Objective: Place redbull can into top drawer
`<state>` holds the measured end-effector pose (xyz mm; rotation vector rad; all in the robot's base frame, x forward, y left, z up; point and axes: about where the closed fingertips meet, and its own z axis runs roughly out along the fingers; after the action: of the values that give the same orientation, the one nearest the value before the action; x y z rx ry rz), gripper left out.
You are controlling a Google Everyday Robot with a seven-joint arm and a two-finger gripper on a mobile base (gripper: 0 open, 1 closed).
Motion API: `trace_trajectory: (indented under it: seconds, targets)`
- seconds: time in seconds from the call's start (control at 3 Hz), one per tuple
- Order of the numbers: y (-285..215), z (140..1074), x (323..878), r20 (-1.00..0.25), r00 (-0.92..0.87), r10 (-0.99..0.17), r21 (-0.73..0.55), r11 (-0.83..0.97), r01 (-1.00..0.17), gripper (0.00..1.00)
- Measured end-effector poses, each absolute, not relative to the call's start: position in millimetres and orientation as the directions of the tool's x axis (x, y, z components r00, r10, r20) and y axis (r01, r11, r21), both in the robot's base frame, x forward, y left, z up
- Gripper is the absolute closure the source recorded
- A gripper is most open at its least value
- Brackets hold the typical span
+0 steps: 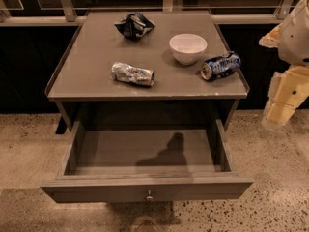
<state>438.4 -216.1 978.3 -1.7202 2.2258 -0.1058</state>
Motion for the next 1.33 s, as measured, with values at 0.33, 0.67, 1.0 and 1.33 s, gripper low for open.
trace_trajectory:
  seconds: [0.33,0.67,1.0,1.33]
  targets:
    - [-216.1,978.3,438.4,-0.209,-0.220,-0.953,-0.254,0.270,-0.929,0.00]
    - [-213.9,980.3,445.3,-0.234,-0.200,-0.951,-0.270,0.262,-0.926,0.00]
    - [-193.9,979.3,485.6,-0.324,-0.127,-0.938,-0.300,0.230,-0.926,0.00]
    - [-156.4,955.9,549.7,-0.450,-0.100,-0.887,-0.262,0.238,-0.935,0.00]
